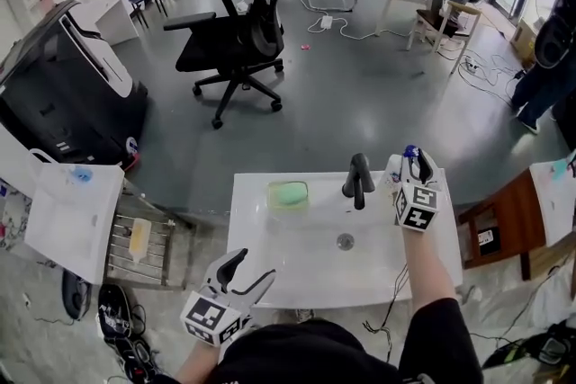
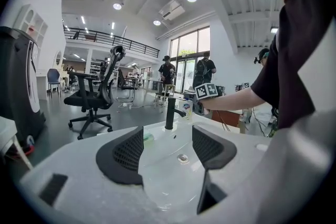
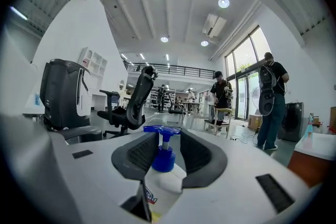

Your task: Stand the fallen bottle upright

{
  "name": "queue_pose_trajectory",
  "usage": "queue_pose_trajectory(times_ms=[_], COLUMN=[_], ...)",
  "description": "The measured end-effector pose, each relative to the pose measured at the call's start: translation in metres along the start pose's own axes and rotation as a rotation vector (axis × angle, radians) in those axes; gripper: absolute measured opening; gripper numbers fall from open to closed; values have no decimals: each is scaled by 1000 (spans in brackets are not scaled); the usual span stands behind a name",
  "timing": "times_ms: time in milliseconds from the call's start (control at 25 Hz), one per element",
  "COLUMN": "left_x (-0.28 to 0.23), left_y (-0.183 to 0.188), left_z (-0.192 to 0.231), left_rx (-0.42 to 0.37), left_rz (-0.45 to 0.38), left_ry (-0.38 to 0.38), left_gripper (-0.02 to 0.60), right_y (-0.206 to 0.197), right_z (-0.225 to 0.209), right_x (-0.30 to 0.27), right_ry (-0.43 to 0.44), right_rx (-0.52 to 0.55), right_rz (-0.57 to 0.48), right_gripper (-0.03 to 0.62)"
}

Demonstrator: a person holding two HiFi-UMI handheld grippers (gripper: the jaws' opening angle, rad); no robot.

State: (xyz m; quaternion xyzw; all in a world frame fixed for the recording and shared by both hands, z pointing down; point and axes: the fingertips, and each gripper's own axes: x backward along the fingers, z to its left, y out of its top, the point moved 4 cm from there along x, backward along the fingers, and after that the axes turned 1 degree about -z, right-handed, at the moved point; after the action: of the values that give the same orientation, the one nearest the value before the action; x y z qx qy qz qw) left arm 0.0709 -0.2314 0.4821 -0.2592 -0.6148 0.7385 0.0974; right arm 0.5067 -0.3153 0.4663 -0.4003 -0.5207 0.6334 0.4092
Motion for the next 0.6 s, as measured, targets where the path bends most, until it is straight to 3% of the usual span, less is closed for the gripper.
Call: queue_pose_trajectory(times_ms=[200,600], left_x=[-4,-10], left_y=[0,-3], left_z=[-1,-2], left_rx=[-8,7], left_rz=[11,35], left_ry=[0,3], left_gripper=[304,304], right_y=[-1,-16], right_z=[0,2], right_x=[-1,7], right_ry=[-34,-45], right_rx=[47,23], right_rz=[-48,-85], right_gripper=[133,134])
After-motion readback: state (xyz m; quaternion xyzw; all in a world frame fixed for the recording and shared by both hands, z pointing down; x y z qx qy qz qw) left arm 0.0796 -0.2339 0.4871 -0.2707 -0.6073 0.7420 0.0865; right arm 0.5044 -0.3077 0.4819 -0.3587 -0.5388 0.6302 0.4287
